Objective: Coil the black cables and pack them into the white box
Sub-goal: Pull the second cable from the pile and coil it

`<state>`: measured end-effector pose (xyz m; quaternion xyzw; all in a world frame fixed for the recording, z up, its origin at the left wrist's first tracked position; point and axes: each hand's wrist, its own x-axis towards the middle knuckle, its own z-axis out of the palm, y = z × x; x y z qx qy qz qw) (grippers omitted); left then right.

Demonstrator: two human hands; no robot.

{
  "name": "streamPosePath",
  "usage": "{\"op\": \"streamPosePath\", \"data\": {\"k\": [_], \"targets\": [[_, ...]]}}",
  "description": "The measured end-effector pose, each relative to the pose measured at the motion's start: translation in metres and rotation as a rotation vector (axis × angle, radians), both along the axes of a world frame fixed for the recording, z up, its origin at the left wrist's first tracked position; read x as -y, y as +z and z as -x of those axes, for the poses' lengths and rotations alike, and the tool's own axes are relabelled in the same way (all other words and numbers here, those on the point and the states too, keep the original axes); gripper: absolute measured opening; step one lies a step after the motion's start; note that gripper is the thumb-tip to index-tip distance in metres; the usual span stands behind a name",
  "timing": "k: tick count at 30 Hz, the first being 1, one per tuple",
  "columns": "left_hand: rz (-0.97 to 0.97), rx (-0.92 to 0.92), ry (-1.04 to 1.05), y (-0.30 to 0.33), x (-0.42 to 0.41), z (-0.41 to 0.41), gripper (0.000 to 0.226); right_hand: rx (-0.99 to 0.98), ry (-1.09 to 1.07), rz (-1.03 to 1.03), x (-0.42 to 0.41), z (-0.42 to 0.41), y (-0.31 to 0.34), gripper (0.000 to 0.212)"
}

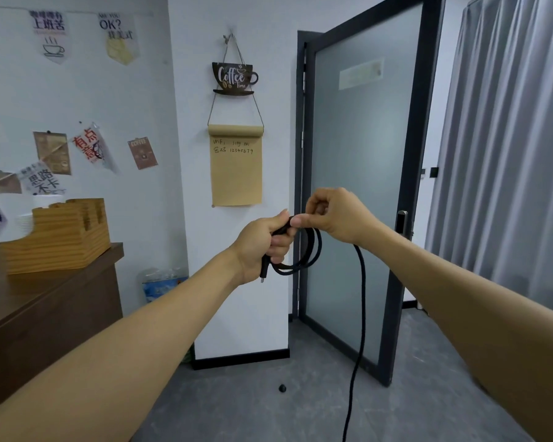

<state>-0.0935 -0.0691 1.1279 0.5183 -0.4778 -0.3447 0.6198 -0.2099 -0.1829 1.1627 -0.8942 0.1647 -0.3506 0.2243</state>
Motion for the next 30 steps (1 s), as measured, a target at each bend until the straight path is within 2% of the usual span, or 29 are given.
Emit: {"op": "streamPosePath", "data": {"k": [3, 5, 10, 16, 21, 25, 30], "targets": [[0.028, -0.113, -0.027, 0.004, -0.004, -0.002, 0.041, -0.059, -0.012, 0.052, 0.001, -0.001, -0.014, 0.047], [0.063, -0.173, -0.045, 0.007, -0.007, -0.004, 0.039, -0.066, 0.049, 0.017, -0.002, 0.0, -0.023, 0.05], [0.112, -0.255, 0.037, 0.005, -0.004, 0.002, 0.038, 0.035, 0.145, -0.214, -0.015, -0.008, -0.036, 0.04], [0.209, -0.256, 0.182, 0.0, 0.002, 0.011, 0.04, 0.188, 0.031, -0.195, -0.024, -0.022, -0.039, 0.043], [0.284, -0.31, 0.198, 0.002, 0.002, 0.016, 0.039, 0.321, -0.028, -0.171, -0.031, -0.029, -0.04, 0.048], [0.344, -0.452, 0.215, 0.005, 0.002, 0.018, 0.038, 0.401, 0.019, -0.288, -0.037, -0.031, -0.036, 0.048], [0.36, -0.507, 0.196, 0.004, 0.002, 0.016, 0.039, 0.377, 0.046, -0.396, -0.035, -0.028, -0.035, 0.055]]}}
